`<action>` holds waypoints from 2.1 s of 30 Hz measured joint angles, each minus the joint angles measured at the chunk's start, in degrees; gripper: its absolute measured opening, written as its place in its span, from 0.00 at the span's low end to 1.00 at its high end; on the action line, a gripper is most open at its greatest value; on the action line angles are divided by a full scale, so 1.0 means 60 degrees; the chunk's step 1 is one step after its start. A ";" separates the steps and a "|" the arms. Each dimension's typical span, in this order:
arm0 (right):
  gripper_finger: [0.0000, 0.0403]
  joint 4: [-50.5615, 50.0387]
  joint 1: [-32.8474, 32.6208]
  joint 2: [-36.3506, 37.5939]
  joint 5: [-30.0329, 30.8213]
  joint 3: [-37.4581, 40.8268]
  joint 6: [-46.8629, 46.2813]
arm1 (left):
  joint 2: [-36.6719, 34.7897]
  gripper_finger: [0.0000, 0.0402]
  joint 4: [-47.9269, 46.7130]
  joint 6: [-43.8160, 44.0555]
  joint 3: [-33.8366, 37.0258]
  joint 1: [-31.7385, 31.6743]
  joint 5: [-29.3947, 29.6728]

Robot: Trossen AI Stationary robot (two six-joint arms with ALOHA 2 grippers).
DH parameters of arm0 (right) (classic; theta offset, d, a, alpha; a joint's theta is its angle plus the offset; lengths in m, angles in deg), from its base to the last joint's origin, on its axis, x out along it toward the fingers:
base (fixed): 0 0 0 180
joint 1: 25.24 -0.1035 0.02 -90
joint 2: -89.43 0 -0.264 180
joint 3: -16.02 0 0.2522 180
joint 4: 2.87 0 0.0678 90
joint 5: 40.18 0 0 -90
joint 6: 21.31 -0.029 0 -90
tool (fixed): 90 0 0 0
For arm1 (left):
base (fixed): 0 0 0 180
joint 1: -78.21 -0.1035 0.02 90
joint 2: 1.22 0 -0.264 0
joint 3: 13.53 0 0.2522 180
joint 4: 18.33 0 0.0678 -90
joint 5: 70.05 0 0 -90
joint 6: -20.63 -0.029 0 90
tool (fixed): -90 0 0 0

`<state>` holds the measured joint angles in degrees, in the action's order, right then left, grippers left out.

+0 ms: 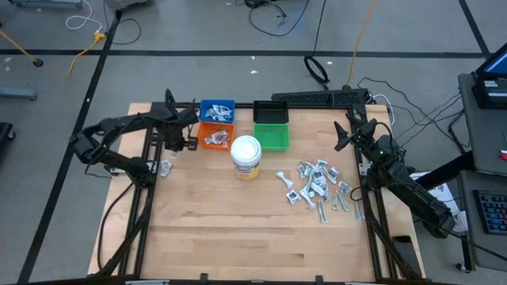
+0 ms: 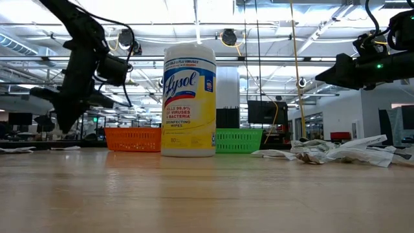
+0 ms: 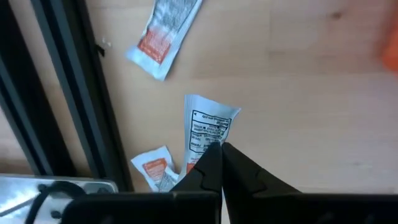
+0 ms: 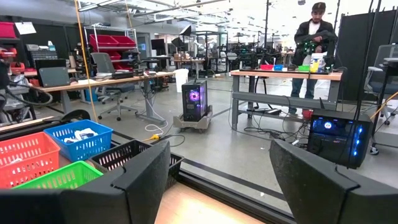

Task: Pick & Place First Aid Supplies
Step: Put the orange ointment pack into the orange bin

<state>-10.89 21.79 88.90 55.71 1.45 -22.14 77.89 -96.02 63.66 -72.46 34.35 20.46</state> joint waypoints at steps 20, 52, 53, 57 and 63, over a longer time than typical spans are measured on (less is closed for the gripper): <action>0.67 0.0000 0.0004 -0.0003 0.0000 0.0001 0.0001 | 0.0376 0.00 -0.0705 -0.0163 -0.2174 -0.0099 -0.0353; 0.67 0.0000 0.0001 -0.0003 0.0000 0.0002 0.0001 | 0.4728 0.00 -0.0911 -0.1750 -0.6701 0.0859 -0.0346; 0.67 0.0000 0.0002 -0.0002 -0.0003 0.0000 -0.0001 | 0.4830 0.00 -0.0843 -0.1814 -0.6699 0.0894 -0.0346; 0.68 0.0000 0.0001 -0.0002 0.0000 -0.0002 -0.0002 | 0.5144 0.00 -0.0573 -0.1842 -0.6692 0.0985 -0.0328; 0.68 0.0000 0.0003 -0.0001 0.0000 0.0000 -0.0001 | 0.5195 0.04 -0.0495 -0.1777 -0.6685 0.1020 -0.0330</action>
<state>-10.89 21.81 88.89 55.71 1.45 -22.14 109.06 -98.99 53.00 -112.56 40.47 18.48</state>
